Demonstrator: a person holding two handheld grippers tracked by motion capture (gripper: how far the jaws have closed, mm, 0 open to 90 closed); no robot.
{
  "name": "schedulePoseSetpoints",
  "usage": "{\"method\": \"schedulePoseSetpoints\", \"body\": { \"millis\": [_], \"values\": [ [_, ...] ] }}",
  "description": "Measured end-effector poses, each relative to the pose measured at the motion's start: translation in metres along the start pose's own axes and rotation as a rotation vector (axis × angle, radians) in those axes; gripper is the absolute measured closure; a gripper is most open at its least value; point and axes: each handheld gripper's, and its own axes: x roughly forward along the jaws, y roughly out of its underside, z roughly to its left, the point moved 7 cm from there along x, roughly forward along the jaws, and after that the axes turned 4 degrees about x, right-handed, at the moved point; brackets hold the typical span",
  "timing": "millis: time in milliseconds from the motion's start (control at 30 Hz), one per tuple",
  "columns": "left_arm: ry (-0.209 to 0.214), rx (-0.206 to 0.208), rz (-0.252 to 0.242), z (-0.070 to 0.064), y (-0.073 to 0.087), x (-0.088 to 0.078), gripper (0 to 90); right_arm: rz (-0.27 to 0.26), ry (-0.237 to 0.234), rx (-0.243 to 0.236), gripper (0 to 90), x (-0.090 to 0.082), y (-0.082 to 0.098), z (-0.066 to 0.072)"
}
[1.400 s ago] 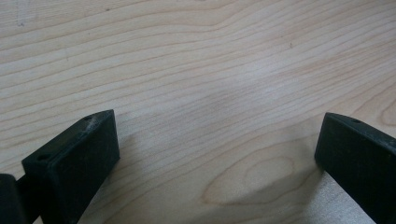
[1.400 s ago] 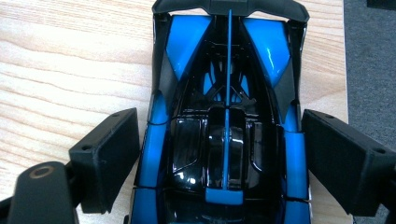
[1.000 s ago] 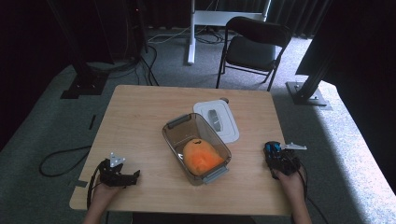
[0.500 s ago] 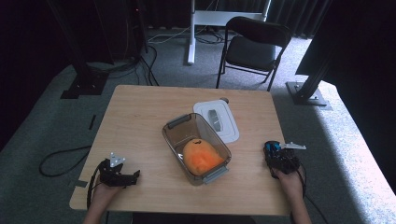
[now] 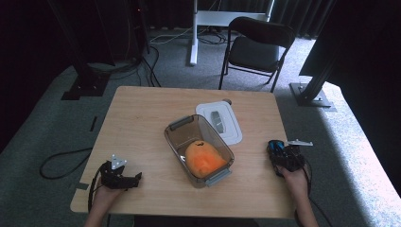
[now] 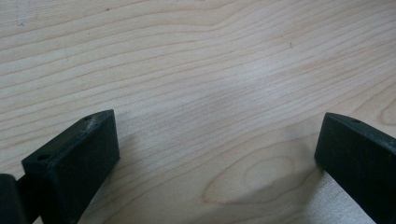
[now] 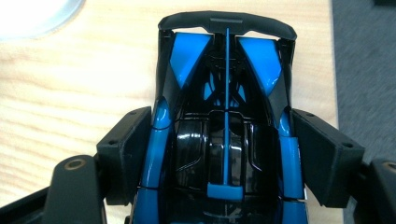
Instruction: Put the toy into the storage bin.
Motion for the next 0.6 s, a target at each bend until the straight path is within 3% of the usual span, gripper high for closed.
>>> {"method": "schedulePoseSetpoints", "body": {
  "millis": [600],
  "values": [
    [0.000,0.000,0.000,0.000,0.000,0.000,0.2,-0.042,-0.048,-0.045,25.2,-0.033,-0.038,0.026]
  ]
}}
